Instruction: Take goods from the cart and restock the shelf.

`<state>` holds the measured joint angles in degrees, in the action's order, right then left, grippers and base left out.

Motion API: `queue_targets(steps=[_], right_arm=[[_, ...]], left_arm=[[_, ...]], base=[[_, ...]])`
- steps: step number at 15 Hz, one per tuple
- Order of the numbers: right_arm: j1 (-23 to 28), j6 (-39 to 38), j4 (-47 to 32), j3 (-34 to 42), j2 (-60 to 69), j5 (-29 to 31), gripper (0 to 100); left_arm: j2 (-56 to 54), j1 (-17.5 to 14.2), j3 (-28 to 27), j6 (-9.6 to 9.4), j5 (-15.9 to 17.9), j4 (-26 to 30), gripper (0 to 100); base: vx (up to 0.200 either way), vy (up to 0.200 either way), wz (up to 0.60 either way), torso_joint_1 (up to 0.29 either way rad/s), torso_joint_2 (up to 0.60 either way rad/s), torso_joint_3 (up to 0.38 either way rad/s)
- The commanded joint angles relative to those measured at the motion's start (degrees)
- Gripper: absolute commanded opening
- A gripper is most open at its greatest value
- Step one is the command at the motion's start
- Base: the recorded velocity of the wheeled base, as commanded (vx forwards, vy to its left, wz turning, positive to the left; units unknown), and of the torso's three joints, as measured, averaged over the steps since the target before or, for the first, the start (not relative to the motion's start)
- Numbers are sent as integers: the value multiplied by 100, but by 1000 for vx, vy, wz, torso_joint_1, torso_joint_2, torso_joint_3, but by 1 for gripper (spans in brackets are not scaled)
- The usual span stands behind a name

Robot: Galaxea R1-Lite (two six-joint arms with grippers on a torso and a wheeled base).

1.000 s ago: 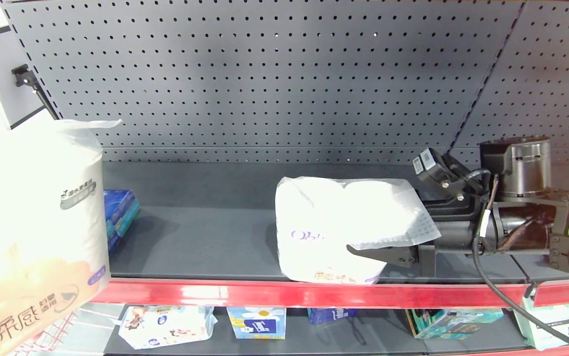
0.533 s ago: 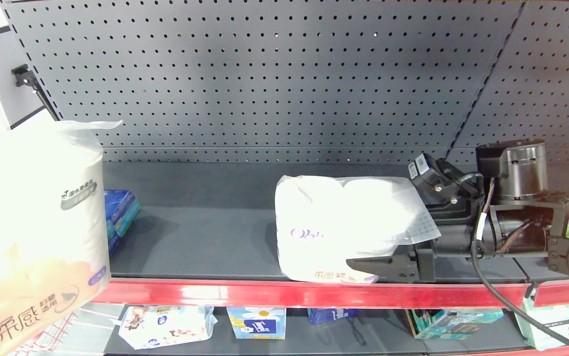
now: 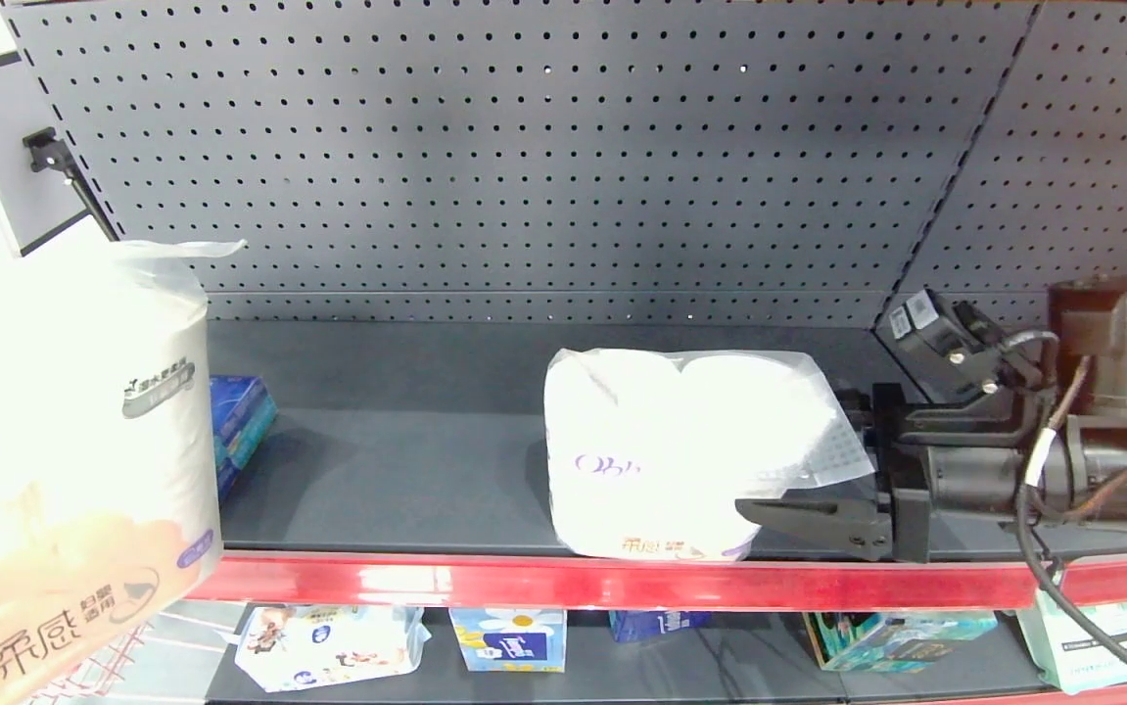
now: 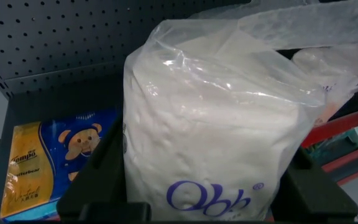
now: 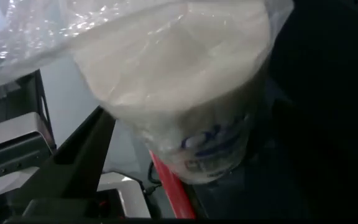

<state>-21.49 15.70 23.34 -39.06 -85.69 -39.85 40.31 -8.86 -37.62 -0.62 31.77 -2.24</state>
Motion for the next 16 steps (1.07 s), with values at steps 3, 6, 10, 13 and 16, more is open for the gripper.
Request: queue_targets(steps=[3,6,10,13,16], right_arm=[[189,-199,12,768,1080,223,100],[602,-199,-14,1410,2082,338,100],[1543,-656,-49,1744,3251,2895,100],[1613,-1693,12,1999,3401,4504,100],[1578,-1509,-137,1946,3779,4820,100]], left_arm=[[3,7,-8,1,119,-13,0],[-6,7,0,-8,163,-13,0],[-120,7,71,-8,163,5,0],[-112,7,79,-8,277,5,0],[-94,7,79,-8,356,13,0]], base=[[0,0,0,0,0,0],[0,0,0,0,0,0],[0,0,0,0,0,0],[0,0,0,0,0,0],[0,0,0,0,0,0]])
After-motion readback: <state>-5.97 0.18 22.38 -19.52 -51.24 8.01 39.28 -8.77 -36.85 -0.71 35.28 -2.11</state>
